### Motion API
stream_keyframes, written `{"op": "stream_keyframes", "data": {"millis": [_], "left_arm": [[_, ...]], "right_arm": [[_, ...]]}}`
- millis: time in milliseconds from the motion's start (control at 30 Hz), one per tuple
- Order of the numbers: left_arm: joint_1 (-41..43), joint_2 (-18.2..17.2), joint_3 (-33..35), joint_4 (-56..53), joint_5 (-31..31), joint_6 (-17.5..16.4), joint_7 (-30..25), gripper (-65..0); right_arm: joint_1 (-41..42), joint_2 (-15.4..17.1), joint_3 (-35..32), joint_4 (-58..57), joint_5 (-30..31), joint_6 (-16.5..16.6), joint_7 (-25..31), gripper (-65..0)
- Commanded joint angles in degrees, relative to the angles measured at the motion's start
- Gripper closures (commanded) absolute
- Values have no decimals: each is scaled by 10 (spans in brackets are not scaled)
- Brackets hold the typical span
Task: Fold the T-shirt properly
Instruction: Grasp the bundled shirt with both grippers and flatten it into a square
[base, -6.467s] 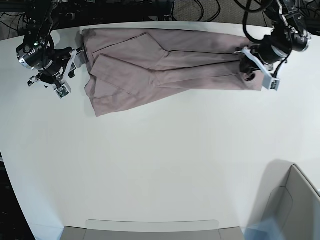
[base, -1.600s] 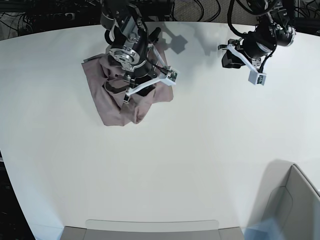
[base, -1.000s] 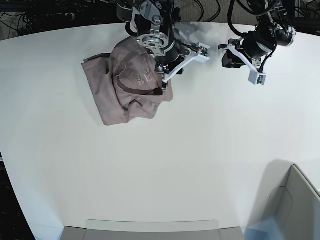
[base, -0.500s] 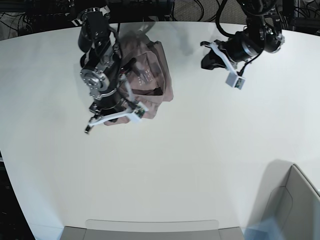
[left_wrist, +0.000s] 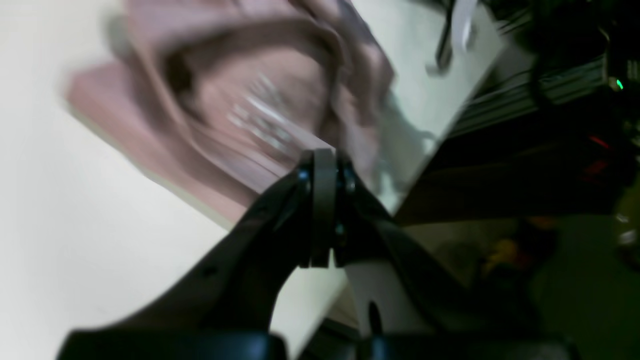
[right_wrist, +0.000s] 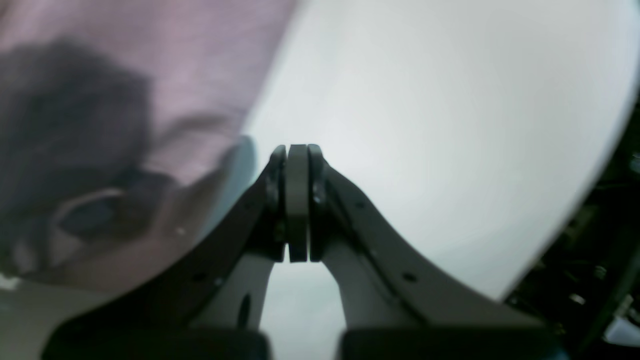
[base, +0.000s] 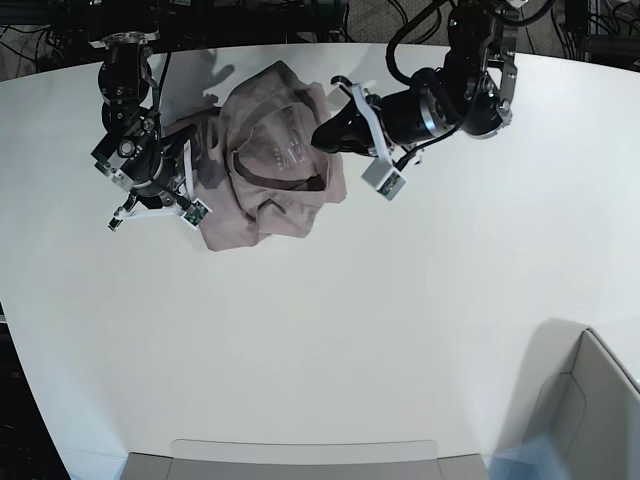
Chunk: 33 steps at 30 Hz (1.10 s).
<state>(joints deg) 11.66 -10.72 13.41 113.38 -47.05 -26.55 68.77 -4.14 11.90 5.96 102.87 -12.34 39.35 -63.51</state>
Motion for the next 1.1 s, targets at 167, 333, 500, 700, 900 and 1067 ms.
{"op": "stream_keyframes", "data": {"millis": [167,333,500,700,900,1067], "left_arm": [[-58,3,92,-49,64,-2,2,0],[-101,3,156,-108,92,-2,-2,0],[-144,1,150,-188,126,1,-10,0],[-185,-21,-11,-180,168,3,-24,0],[-178,-19,-26,-128,166,2,-17,0],[-128,-16,-4,-57,165,-2,-16,0]], "right_arm": [[8,3,2,-4,-5,6,6,0],[-1,3,1,-5,-5,6,6,0],[-30,5,-30,-1,-5,6,5,0],[-79,-6,-67,47,-5,6,5,0],[-76,-20,-59,103,-5,6,5,0],[-31,-36,4,106,-5,6,5,0]]}}
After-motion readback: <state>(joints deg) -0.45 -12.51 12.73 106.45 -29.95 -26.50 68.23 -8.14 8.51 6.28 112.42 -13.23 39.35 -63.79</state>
